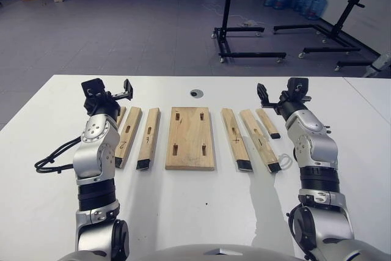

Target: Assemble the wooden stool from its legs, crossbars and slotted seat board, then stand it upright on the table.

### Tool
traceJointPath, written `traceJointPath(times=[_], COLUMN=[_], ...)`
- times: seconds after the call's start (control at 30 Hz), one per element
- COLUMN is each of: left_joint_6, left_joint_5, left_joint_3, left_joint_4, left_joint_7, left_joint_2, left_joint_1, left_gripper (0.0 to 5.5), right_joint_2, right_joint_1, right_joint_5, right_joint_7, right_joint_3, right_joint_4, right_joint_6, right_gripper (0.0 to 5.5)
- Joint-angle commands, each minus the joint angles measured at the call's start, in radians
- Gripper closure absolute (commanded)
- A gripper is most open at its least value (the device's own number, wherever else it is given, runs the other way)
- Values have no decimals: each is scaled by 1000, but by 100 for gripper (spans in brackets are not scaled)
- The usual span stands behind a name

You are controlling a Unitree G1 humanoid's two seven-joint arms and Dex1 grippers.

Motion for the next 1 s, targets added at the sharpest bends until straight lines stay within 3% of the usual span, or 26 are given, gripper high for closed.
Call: traceJointPath(times=[0.03, 0.3, 0.67, 0.83, 1.0], left_joint_6=[-7, -48, -143, -91, -100], left_joint_5=[-8, 11, 58, -59, -9], left_joint_3=[20, 51, 38, 126, -11], left_joint_4=[-10, -26, -37, -59, -93], left_joint_7=[-6, -21, -184, -174, -126], left_joint_2=[17, 62, 230, 209, 132], left_joint_1=[11, 25, 104, 56, 50], left_gripper=[11, 11, 11, 11, 11], right_joint_2=[-1, -20, -246, -214, -105], right_joint_1=[-4, -18, -29, -43, -26], right_joint_5=[17, 3, 36, 57, 76], right_joint_7=[7, 16, 174, 158, 73], right_joint_3=[-11, -9, -90, -88, -82], right_joint_4=[1, 11, 86, 47, -6], right_joint_6=[13, -3, 12, 21, 14], right_gripper=[10, 10, 10, 10, 10])
